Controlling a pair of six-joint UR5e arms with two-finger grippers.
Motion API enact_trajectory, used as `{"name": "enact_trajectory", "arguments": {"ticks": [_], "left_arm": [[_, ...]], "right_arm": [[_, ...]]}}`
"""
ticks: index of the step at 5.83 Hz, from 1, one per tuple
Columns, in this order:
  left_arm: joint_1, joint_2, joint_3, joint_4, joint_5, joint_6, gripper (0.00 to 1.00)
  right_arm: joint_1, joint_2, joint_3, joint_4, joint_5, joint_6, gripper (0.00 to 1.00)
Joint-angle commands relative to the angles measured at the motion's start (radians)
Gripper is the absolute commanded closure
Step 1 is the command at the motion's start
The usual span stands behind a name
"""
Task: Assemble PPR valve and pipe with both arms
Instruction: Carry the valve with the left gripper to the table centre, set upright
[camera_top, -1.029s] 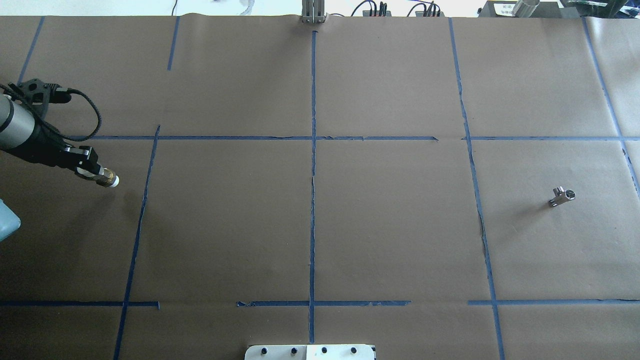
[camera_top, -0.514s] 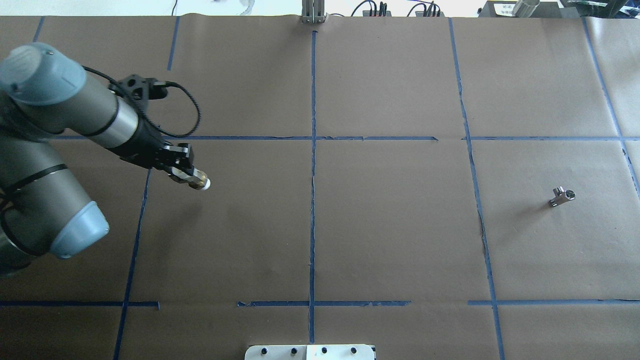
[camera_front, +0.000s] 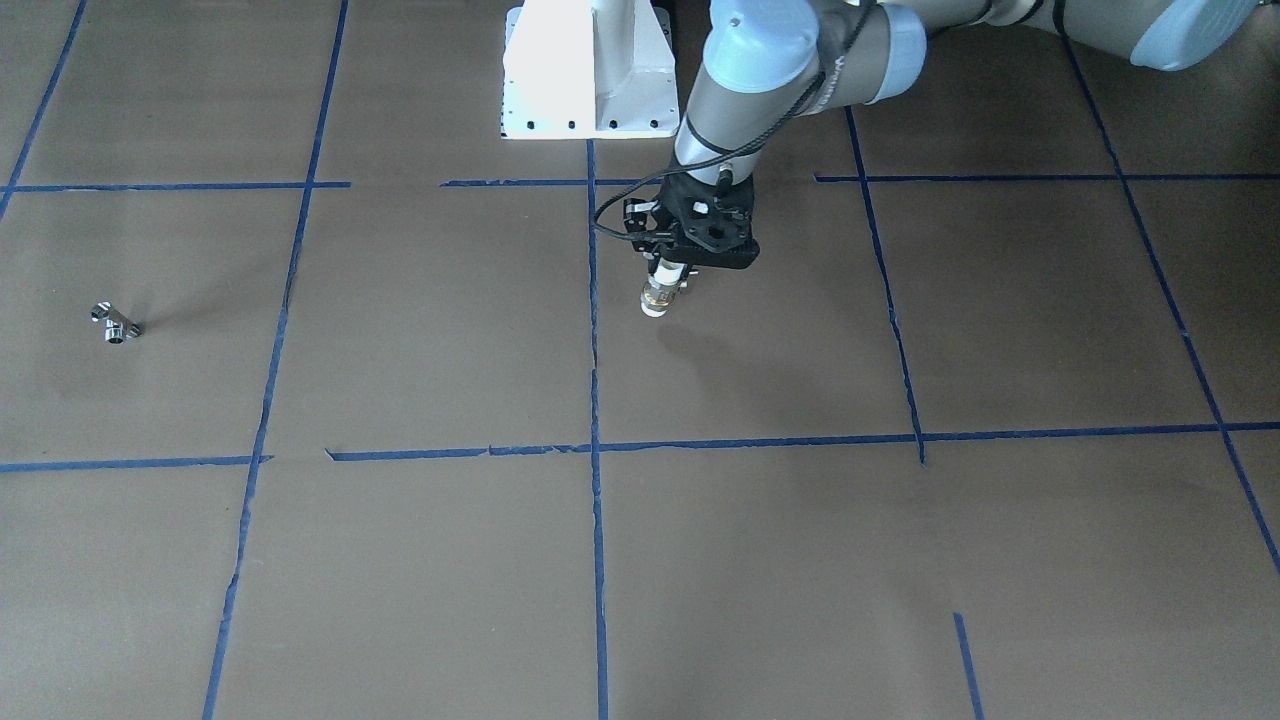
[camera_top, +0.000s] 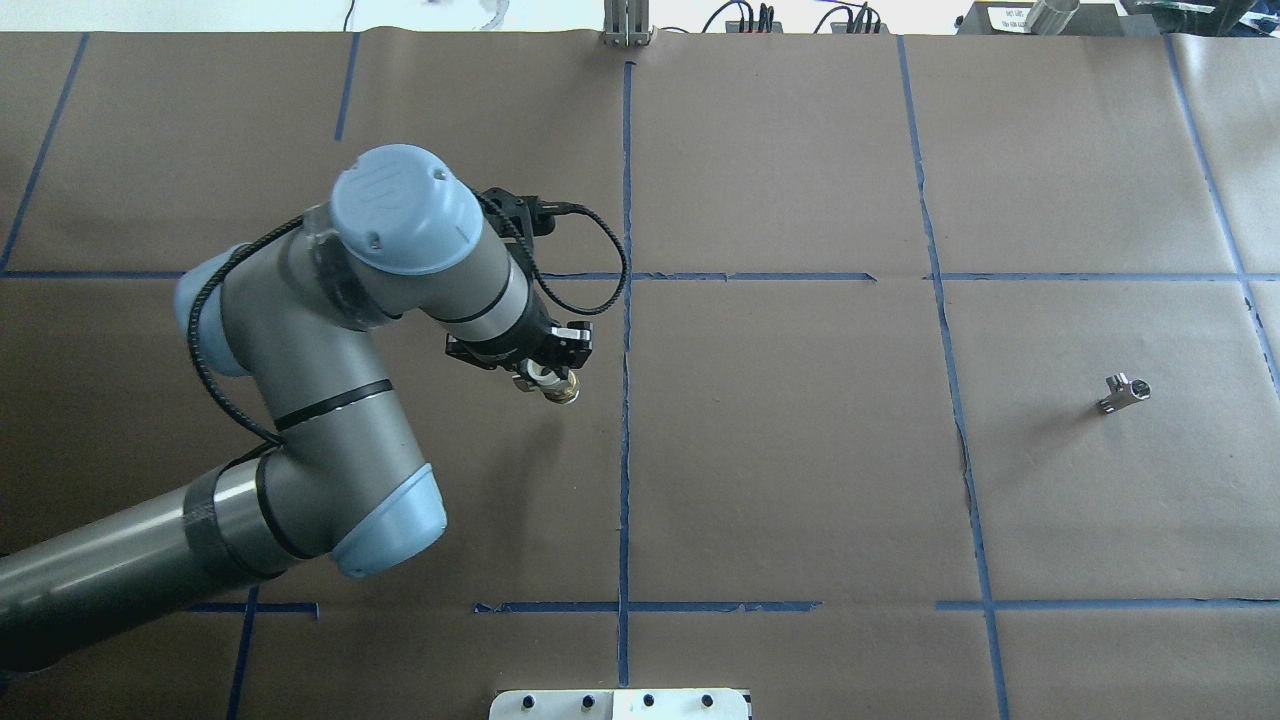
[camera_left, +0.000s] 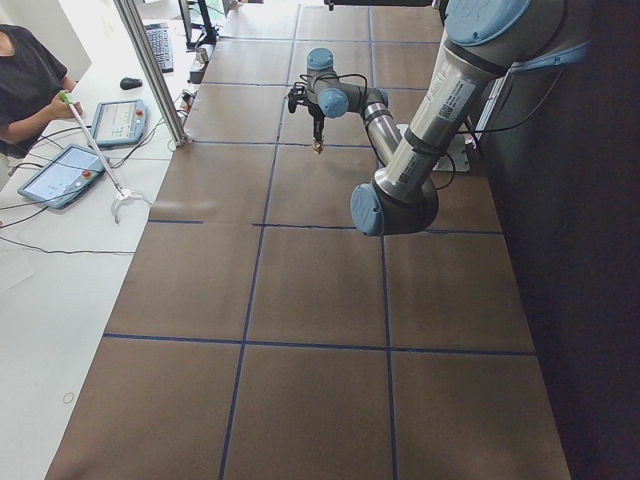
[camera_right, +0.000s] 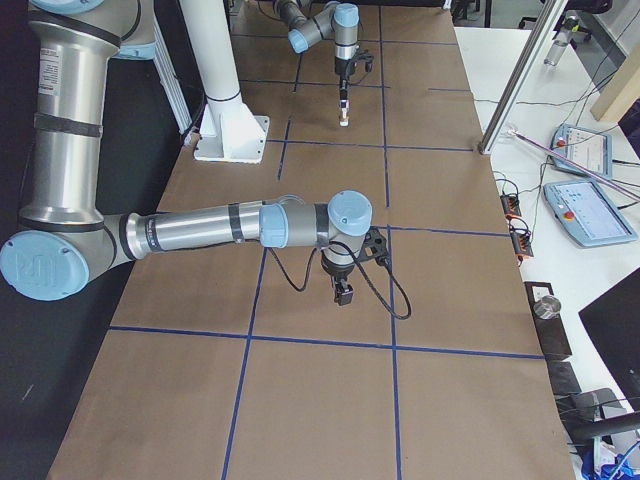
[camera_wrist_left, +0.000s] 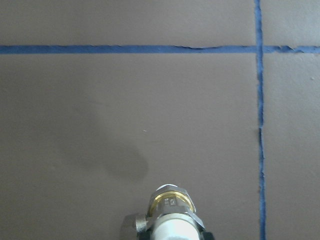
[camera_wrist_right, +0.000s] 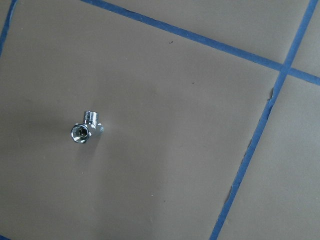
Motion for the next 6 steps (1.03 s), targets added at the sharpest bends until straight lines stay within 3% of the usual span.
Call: {"name": "enact_trajectory", "arguments": {"ticks": [1,3,6], "left_arm": [[0.037,-0.080,0.087,0.006,0.052,-0.015,1.00],[0.054,-0.121,0.139,0.004,0.074,-0.014,0.95],[0.074,-0.117,0.141,0.003,0.074,-0.014,0.88]], "right_arm": [[0.000,0.000,0.000,0.000,0.008,0.000,0.00],[0.000,0.000,0.003,0.001,0.013,0.002,0.00],[0.000,0.000,0.002,0.001,0.022,0.000,0.00]]}}
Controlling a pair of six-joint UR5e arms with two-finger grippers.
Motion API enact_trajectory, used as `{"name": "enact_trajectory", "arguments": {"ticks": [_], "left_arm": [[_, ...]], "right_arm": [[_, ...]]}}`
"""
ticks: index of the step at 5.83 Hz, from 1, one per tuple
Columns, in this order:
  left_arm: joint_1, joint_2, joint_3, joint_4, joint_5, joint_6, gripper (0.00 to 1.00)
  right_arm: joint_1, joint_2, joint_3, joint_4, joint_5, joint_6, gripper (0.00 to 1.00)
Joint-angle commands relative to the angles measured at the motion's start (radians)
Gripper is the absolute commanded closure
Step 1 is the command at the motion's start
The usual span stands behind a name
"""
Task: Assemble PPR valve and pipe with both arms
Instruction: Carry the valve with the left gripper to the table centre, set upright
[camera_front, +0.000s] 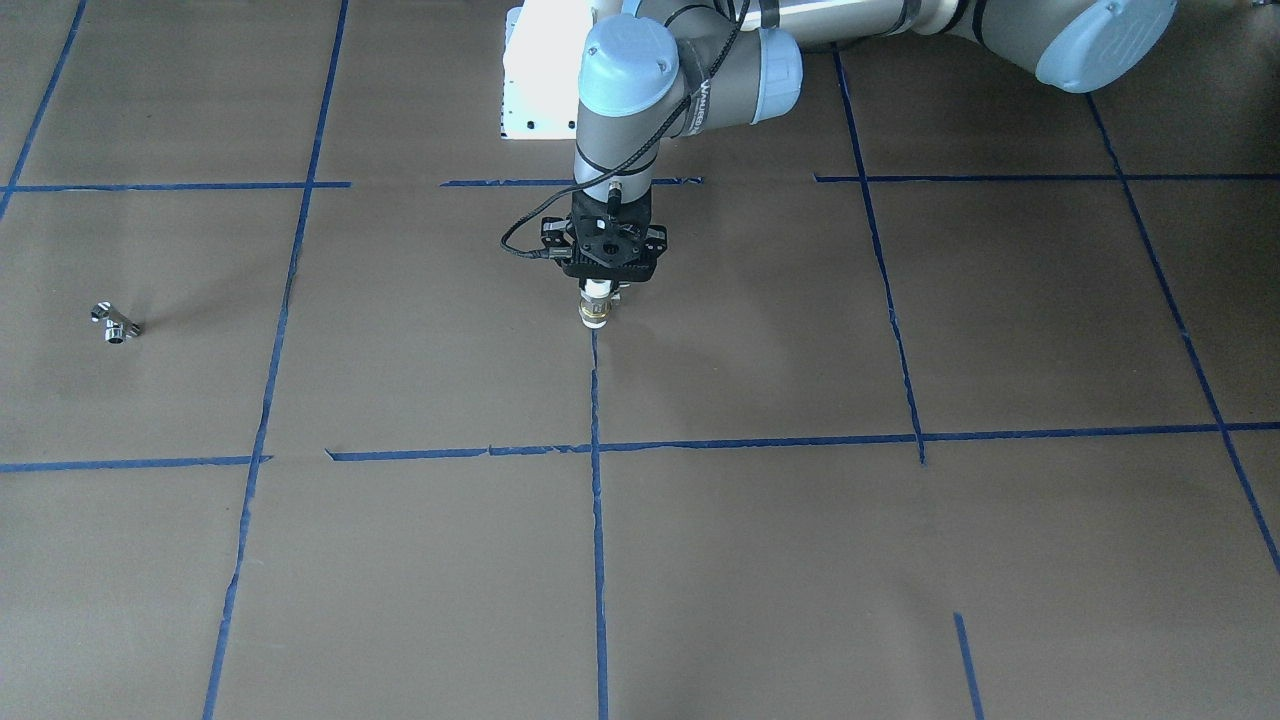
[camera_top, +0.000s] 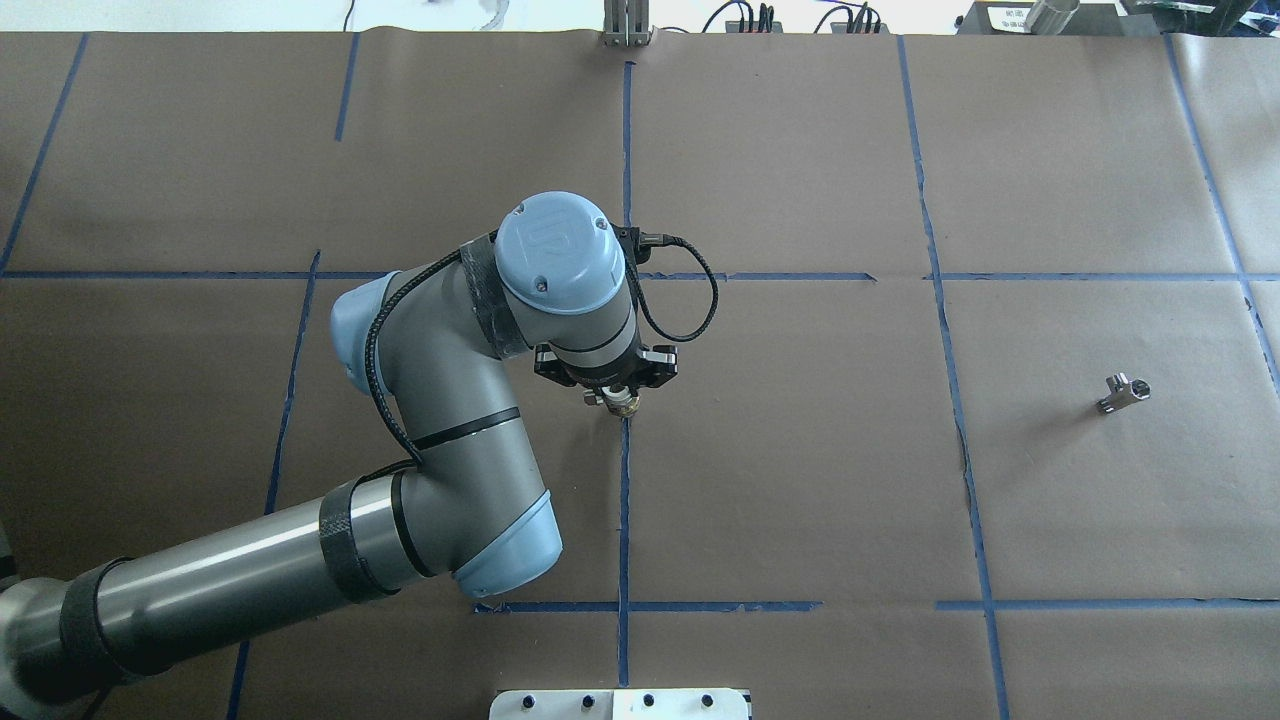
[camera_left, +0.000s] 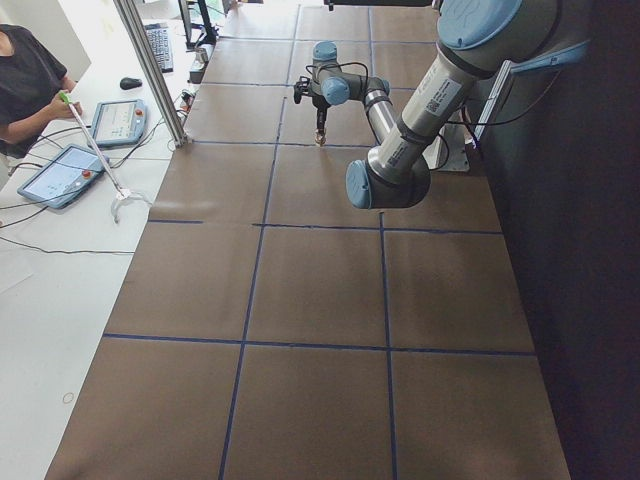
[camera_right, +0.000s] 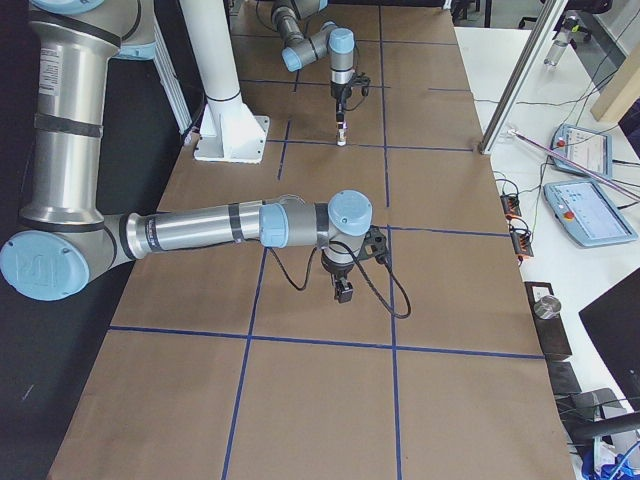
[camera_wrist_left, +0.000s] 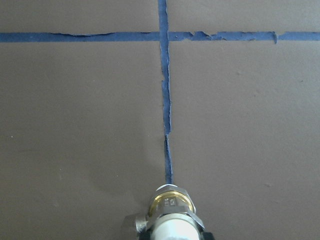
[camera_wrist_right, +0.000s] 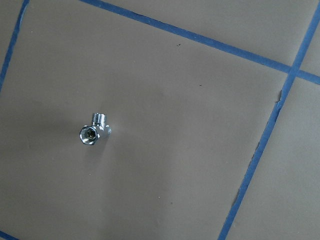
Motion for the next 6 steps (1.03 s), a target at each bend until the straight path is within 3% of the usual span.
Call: {"name": "enact_trajectory", "arguments": {"ticks": [1,2,4,5,6], "left_arm": [[0.003,-0.002,0.001,-0.001,0.000,0.000,0.85],[0.003,0.001,0.001,-0.004,0.000,0.000,0.68],[0.003,0.001,0.001,-0.010,0.000,-0.002,0.56],[0.003,0.002,0.001,-0.012,0.000,-0.002,0.33],[0.004,0.002,0.001,-0.013,0.000,-0.002,0.27]], "right_arm": [[0.000,0.000,0.000,-0.002,0.001,0.001,0.00],[0.000,0.000,-0.002,-0.002,0.001,0.000,0.00],[0.000,0.000,-0.002,-0.002,0.001,0.001,0.00],[-0.003,0.000,-0.002,-0.002,0.000,0.003,0.00],[-0.024,0.000,-0.001,0.000,0.001,0.044,0.00]]}}
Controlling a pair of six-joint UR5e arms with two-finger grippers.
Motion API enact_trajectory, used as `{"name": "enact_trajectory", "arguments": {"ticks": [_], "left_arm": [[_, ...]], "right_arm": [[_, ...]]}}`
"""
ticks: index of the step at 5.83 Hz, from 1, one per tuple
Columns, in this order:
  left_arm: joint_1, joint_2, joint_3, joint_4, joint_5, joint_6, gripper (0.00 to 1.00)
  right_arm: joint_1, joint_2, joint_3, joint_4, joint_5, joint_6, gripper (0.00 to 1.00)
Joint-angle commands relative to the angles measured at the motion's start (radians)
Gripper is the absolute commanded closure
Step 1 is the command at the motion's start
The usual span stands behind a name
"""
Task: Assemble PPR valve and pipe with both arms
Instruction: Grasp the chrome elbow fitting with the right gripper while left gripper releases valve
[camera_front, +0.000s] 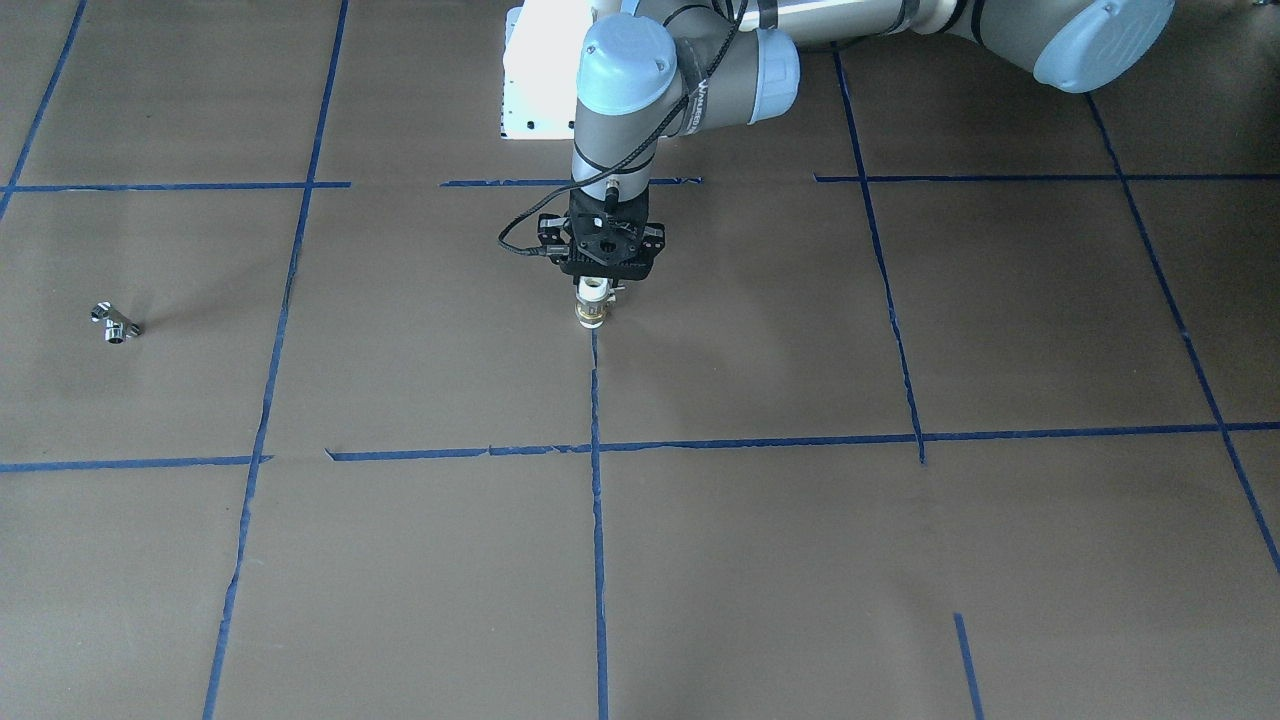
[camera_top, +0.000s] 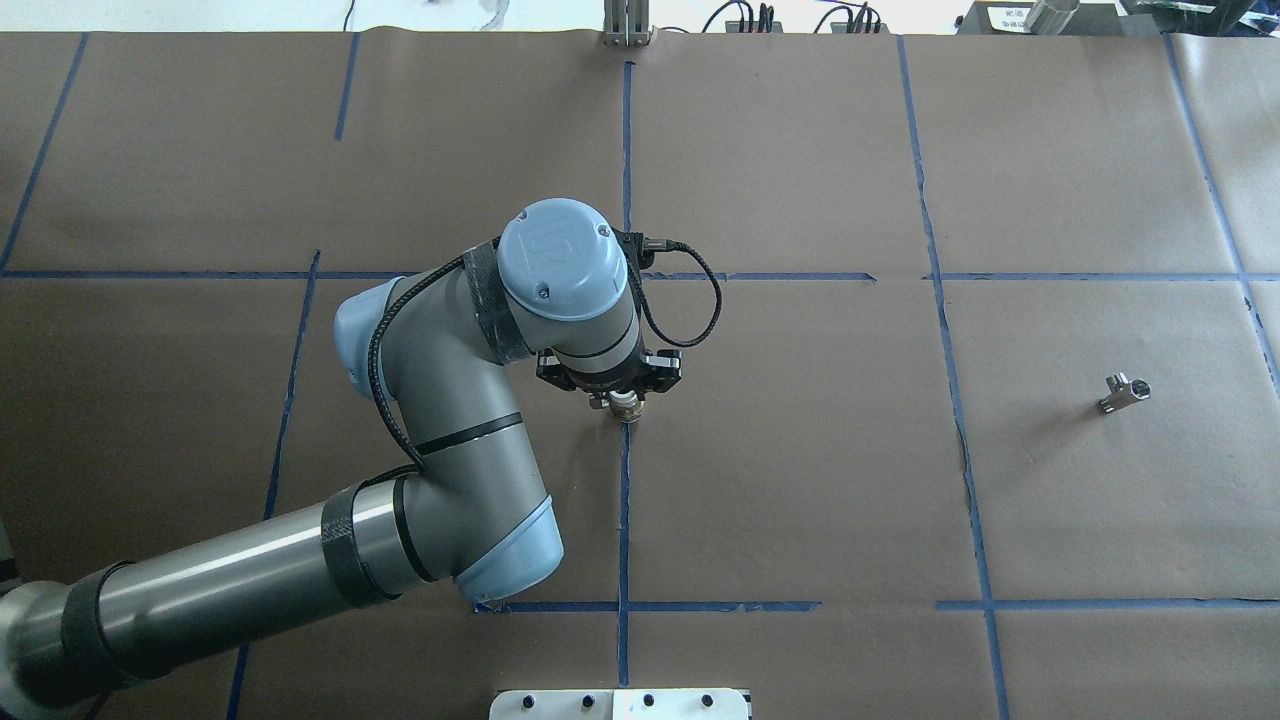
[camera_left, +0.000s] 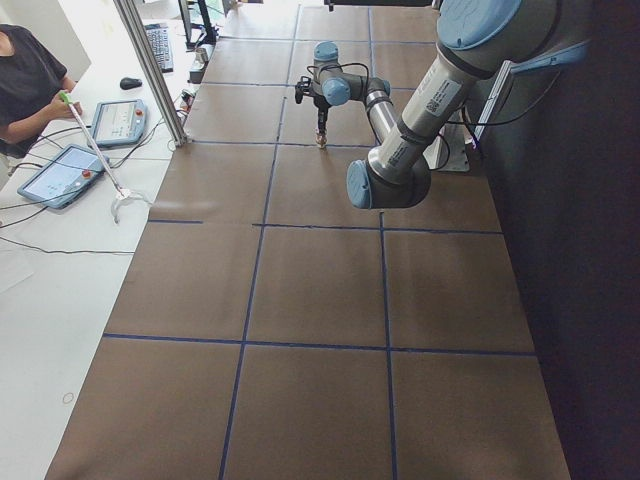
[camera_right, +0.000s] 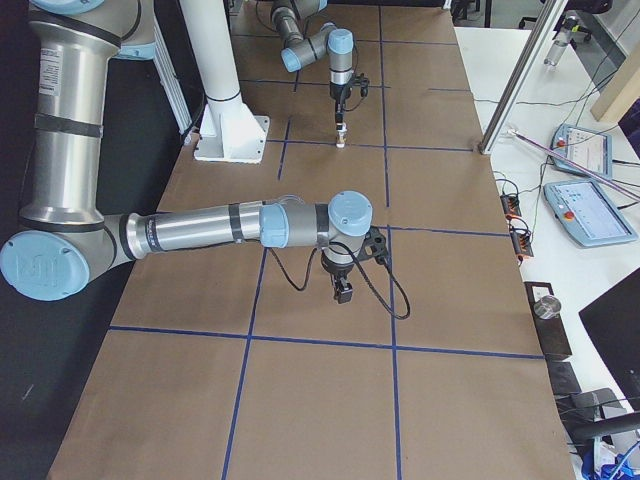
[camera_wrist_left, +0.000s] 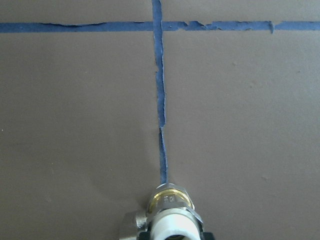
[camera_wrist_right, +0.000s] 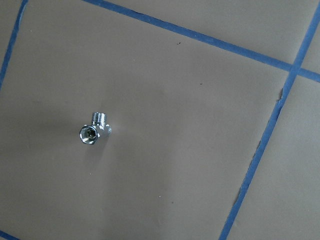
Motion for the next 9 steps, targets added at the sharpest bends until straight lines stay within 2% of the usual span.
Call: {"name": "enact_trajectory", "arguments": {"ticks": [1,2,3,4,5,7,9], "left_arm": [[0.001,0.000,-0.014,-0.008,0.000,0.000,0.19],[-0.005,0.005,-0.046,-0.025,0.000,-0.017,0.16],[-0.010,0.042,-0.123,-0.026,-0.002,-0.087,0.15],[-0.019,0.097,-0.206,-0.028,-0.002,-0.089,0.15],[-0.030,0.111,-0.233,-0.028,-0.002,-0.091,0.15],[-0.037,0.111,-0.235,-0.029,-0.002,-0.095,0.14],[-0.036,0.111,-0.239,-0.029,-0.002,-0.104,0.13]], "right_arm": [[-0.077,0.011,0.012,0.047,0.004,0.139,0.00],[-0.185,0.006,0.009,0.270,-0.011,0.438,0.00],[-0.327,-0.003,0.004,0.494,-0.148,0.713,0.00],[-0.415,-0.003,-0.006,0.538,-0.236,0.819,0.01],[-0.450,-0.003,-0.017,0.540,-0.277,0.824,0.01],[-0.468,0.005,-0.095,0.541,-0.292,0.826,0.01],[-0.499,0.015,-0.134,0.546,-0.291,0.824,0.01]]}}
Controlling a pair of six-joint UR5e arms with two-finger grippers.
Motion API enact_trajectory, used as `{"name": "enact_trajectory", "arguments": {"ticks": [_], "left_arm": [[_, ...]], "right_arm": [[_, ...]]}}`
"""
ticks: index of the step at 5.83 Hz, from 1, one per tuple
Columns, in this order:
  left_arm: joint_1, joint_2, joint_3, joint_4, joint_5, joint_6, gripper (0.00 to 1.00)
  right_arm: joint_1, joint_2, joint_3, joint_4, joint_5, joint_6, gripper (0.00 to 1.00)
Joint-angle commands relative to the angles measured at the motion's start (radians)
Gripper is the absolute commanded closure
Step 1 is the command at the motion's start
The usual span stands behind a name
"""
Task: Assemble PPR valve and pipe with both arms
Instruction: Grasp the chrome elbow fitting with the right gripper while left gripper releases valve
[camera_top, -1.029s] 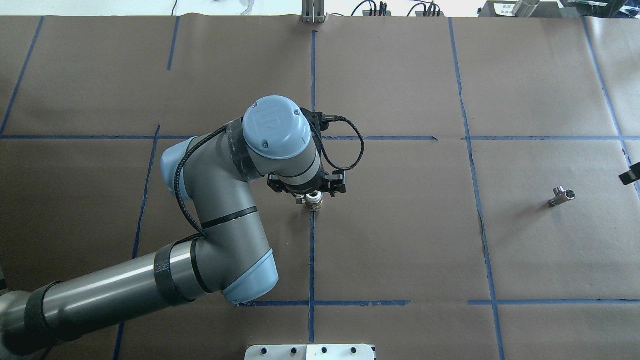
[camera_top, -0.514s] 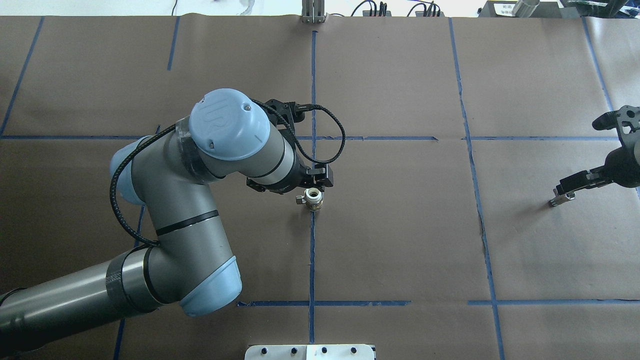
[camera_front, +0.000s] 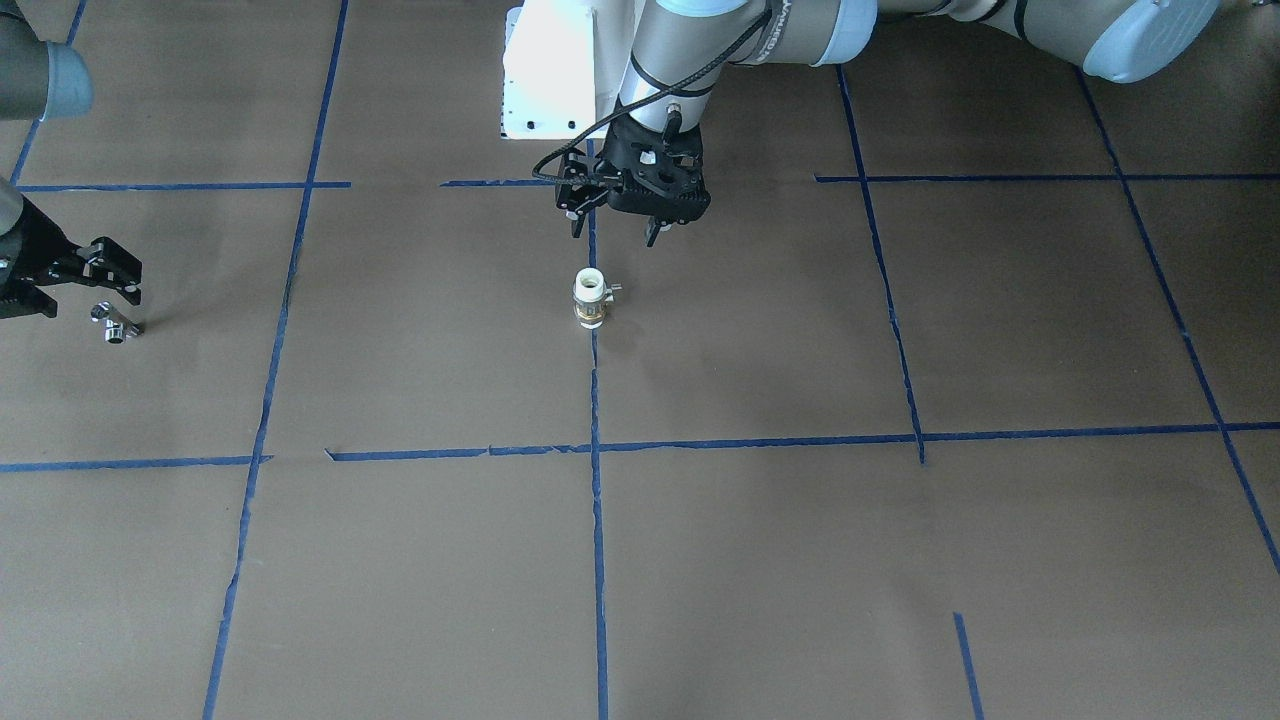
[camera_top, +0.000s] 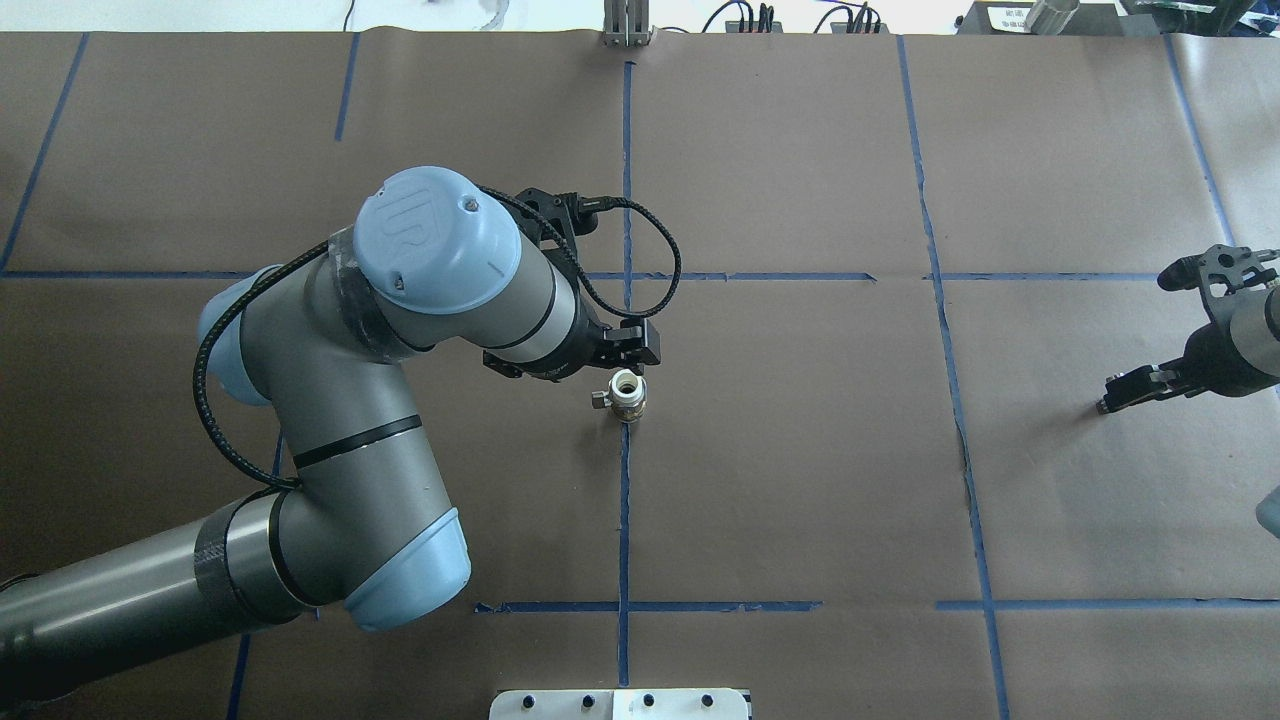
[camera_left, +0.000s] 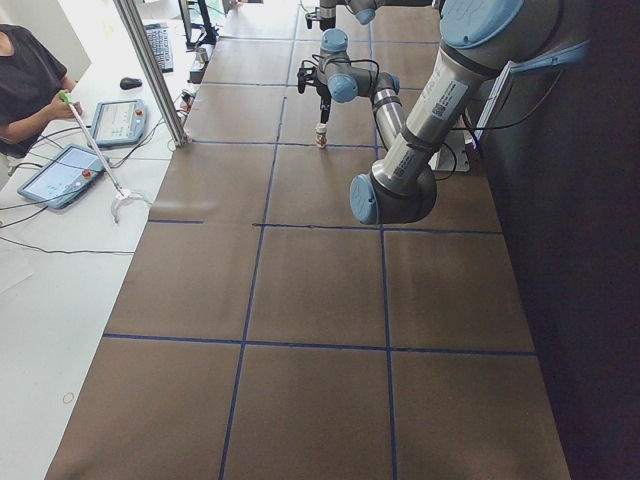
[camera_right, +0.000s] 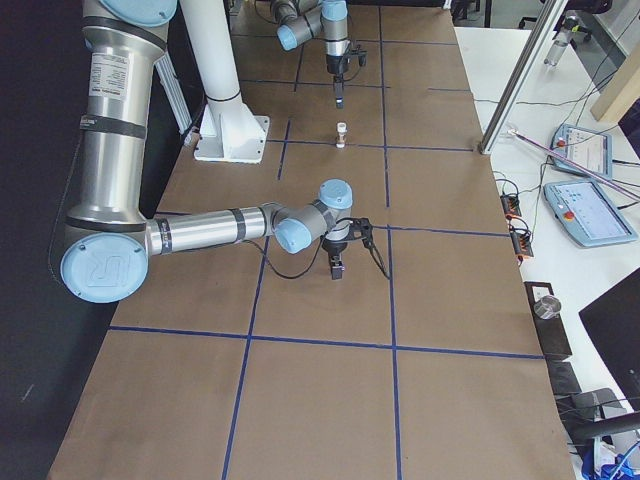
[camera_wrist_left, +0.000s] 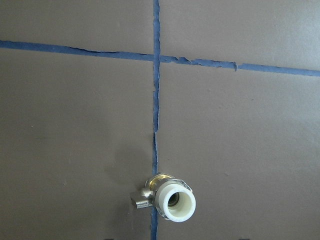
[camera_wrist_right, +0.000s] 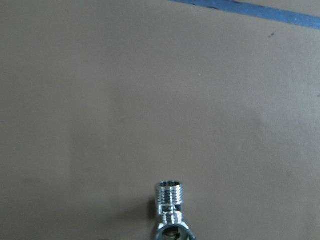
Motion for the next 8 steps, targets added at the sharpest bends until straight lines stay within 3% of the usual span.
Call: {"name": "enact_trajectory", "arguments": {"ticks": [1,4,5,6,7,8], "left_arm": [[0.000,0.002,-0.002,0.000,0.000,-0.002,0.13],[0.000,0.067,-0.002,-0.116,0.000,-0.024,0.13],[-0.003,0.068,-0.002,-0.117,0.000,-0.024,0.13],[-0.011,0.066,-0.008,-0.118,0.000,-0.024,0.13],[-0.019,0.066,-0.029,-0.117,0.000,-0.025,0.13],[-0.028,0.066,-0.045,-0.117,0.000,-0.025,0.13]], "right_arm": [[-0.017,0.019,-0.027,0.001,0.001,0.000,0.01],[-0.021,0.062,-0.056,0.003,-0.001,0.000,0.08],[-0.021,0.062,-0.055,0.003,0.001,0.021,0.40],[-0.021,0.062,-0.055,0.003,0.002,0.056,0.83],[-0.019,0.062,-0.052,0.003,0.004,0.058,1.00],[-0.021,0.062,-0.041,0.003,0.005,0.061,1.00]]}}
